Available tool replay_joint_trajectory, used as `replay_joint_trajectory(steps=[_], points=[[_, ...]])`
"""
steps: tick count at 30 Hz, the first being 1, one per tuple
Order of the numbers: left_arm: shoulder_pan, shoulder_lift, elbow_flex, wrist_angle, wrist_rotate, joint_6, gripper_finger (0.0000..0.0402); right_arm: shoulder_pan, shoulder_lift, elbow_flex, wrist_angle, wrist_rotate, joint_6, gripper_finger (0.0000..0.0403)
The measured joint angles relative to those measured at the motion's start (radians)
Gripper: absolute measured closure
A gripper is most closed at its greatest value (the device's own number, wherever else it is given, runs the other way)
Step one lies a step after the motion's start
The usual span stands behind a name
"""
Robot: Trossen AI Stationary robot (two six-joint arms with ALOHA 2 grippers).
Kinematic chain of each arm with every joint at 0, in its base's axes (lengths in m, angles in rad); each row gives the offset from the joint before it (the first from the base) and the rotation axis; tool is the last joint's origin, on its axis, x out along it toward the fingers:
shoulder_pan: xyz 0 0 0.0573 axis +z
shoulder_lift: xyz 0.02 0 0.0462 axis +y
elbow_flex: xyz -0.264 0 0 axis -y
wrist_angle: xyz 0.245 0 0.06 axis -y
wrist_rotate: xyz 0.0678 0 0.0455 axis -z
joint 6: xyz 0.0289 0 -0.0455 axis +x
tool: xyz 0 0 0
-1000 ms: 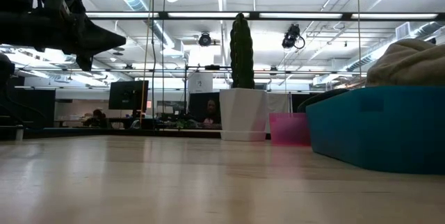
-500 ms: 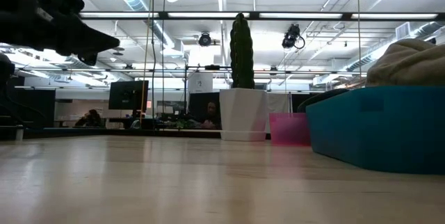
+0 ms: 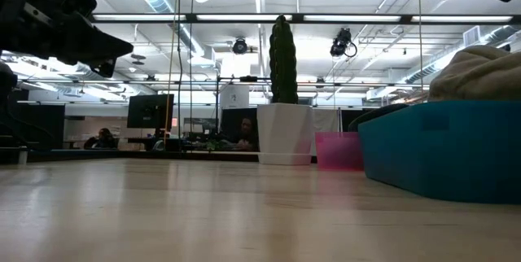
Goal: Pick & Place hat
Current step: Return to Home Position
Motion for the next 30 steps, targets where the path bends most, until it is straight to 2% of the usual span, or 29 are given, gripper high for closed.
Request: replay_joint_trajectory(steps=[4, 13, 18, 21, 24, 27, 30], points=[[0.000, 0.001, -0.043, 0.118, 0.008, 0.005, 0.0399, 0.000, 0.000, 0.000, 0.026, -0.004, 0.001, 0.0362], [0.000, 0.013, -0.043, 0.119, 0.009, 0.017, 0.0399, 0.000, -0.001, 0.000, 0.046, -0.005, -0.009, 0.0362], [0.000, 0.013, -0.043, 0.119, 0.009, -0.079, 0.0399, 0.001, -0.003, 0.000, 0.074, -0.006, -0.106, 0.0377], [0.000, 0.013, -0.043, 0.122, 0.008, -0.167, 0.0399, 0.009, -0.033, -0.001, 0.064, -0.004, -0.118, 0.0398], [0.000, 0.013, -0.044, 0.140, 0.008, -0.188, 0.0399, 0.034, -0.076, -0.028, 0.070, 0.037, -0.106, 0.0397], [0.000, 0.013, -0.044, 0.146, 0.007, -0.188, 0.0399, 0.059, -0.134, -0.117, 0.189, 0.126, -0.111, 0.0400], [0.000, 0.013, -0.044, 0.148, 0.007, -0.188, 0.0399, 0.072, -0.194, -0.268, 0.459, 0.170, -0.187, 0.0401]])
